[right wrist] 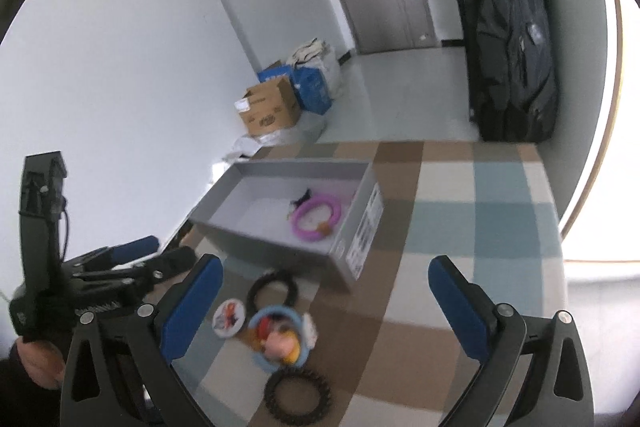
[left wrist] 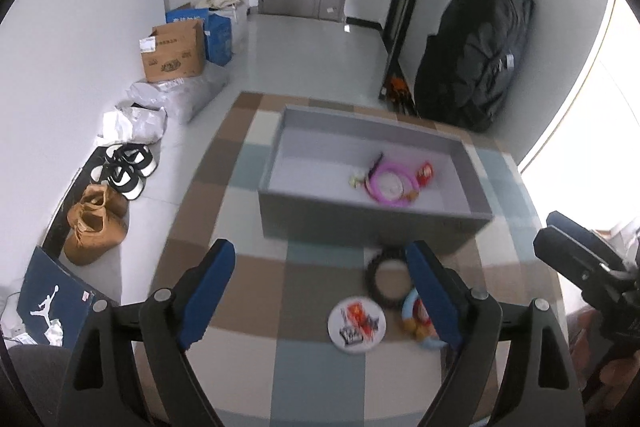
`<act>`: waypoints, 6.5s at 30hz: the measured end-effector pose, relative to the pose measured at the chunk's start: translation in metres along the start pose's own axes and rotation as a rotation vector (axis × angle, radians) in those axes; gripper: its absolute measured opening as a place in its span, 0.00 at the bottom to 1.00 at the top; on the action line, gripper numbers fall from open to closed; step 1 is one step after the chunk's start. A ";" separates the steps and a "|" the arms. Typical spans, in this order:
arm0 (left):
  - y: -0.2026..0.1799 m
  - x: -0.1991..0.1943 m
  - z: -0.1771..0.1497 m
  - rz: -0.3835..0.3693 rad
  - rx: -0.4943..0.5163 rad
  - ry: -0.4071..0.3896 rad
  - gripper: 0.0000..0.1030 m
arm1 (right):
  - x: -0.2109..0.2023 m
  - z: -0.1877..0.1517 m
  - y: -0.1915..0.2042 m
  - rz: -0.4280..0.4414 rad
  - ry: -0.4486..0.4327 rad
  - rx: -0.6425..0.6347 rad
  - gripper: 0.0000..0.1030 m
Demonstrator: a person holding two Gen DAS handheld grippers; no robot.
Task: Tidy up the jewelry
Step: 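Withdraw both grippers from the box back over the table, then lower the left gripper onto the white round badge and close on it, then grasp the blue ring toy with the right gripper while the left gripper holds the badge, then carry the badge and blue ring toy over the grey box with both grippers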
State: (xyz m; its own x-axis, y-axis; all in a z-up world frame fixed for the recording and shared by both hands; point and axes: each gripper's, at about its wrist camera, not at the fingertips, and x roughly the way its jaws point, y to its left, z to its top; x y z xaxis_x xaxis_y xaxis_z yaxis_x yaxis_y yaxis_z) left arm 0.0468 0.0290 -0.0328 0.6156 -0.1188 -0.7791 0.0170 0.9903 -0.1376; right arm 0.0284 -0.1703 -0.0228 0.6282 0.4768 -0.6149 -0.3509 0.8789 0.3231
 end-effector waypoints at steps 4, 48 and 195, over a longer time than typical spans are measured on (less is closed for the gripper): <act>0.004 0.007 -0.008 0.007 -0.006 0.043 0.82 | -0.001 -0.011 0.004 0.005 0.025 0.007 1.00; -0.022 0.029 -0.033 -0.039 0.166 0.186 0.35 | 0.002 -0.029 -0.009 -0.014 0.071 0.110 1.00; 0.004 0.062 0.080 -0.340 -0.051 0.077 0.36 | 0.083 0.066 0.006 0.084 0.097 -0.071 0.57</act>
State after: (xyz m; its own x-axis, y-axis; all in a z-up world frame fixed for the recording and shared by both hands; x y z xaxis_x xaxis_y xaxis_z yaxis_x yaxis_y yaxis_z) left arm 0.1477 0.0312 -0.0327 0.5199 -0.4485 -0.7270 0.1708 0.8884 -0.4260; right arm 0.1242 -0.1246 -0.0239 0.5257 0.5420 -0.6556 -0.4500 0.8312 0.3264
